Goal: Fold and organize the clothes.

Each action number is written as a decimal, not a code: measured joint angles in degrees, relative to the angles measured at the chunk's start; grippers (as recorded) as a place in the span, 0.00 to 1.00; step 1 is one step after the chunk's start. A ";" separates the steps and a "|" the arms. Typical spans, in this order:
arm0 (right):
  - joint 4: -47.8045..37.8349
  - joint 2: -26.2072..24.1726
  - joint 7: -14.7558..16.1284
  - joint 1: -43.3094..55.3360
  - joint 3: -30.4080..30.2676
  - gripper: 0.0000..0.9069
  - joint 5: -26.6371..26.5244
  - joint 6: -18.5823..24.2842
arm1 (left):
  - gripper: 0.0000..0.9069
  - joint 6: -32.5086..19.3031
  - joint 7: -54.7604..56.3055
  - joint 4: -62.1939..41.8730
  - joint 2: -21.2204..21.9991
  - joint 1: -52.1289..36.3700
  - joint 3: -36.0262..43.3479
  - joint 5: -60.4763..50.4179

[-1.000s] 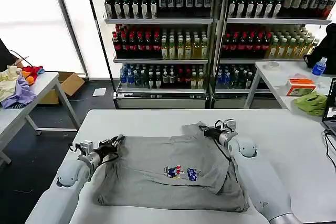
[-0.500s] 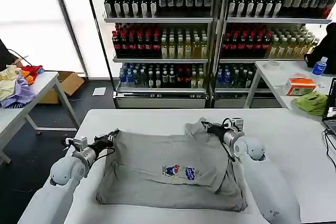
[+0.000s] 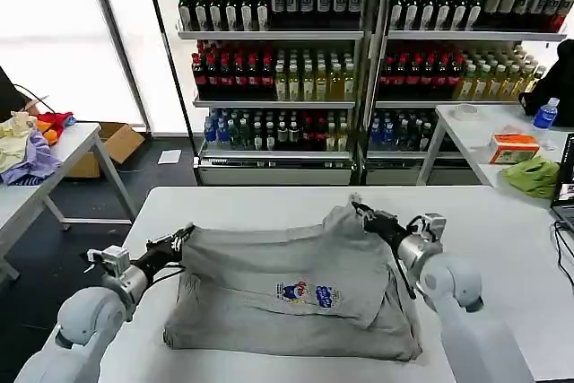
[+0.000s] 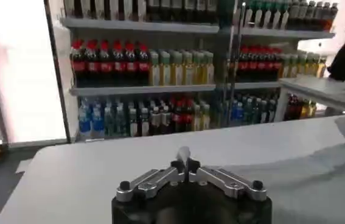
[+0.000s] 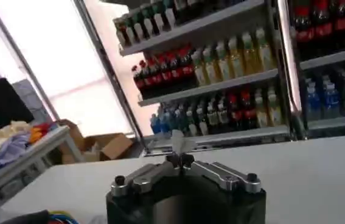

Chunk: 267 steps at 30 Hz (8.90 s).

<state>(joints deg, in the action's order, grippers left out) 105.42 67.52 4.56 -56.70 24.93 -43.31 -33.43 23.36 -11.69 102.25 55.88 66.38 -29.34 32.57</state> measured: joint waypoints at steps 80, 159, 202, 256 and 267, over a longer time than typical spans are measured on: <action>15.50 5.25 7.02 -40.02 24.58 1.00 15.93 32.19 | 0.03 -2.11 27.61 15.77 22.39 27.53 1.39 -17.30; 24.56 5.31 2.84 -42.86 17.09 1.00 15.11 25.23 | 0.03 -2.60 18.69 26.63 11.09 26.99 1.04 -11.47; 25.39 5.23 1.83 -36.68 10.79 1.00 16.84 20.30 | 1.00 5.49 23.95 28.38 6.46 24.63 -9.53 6.30; 21.94 4.03 2.54 -35.30 11.19 1.00 18.18 22.94 | 0.01 0.78 16.80 14.83 14.70 27.16 -7.80 9.92; 22.23 4.32 3.07 -36.34 11.65 1.00 18.17 23.99 | 0.01 2.24 19.66 24.79 16.77 29.08 -13.27 20.17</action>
<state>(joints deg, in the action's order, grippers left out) 127.65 71.84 7.63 -93.04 36.57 -25.14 -9.44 25.60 7.97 127.04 72.65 95.46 -42.61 52.73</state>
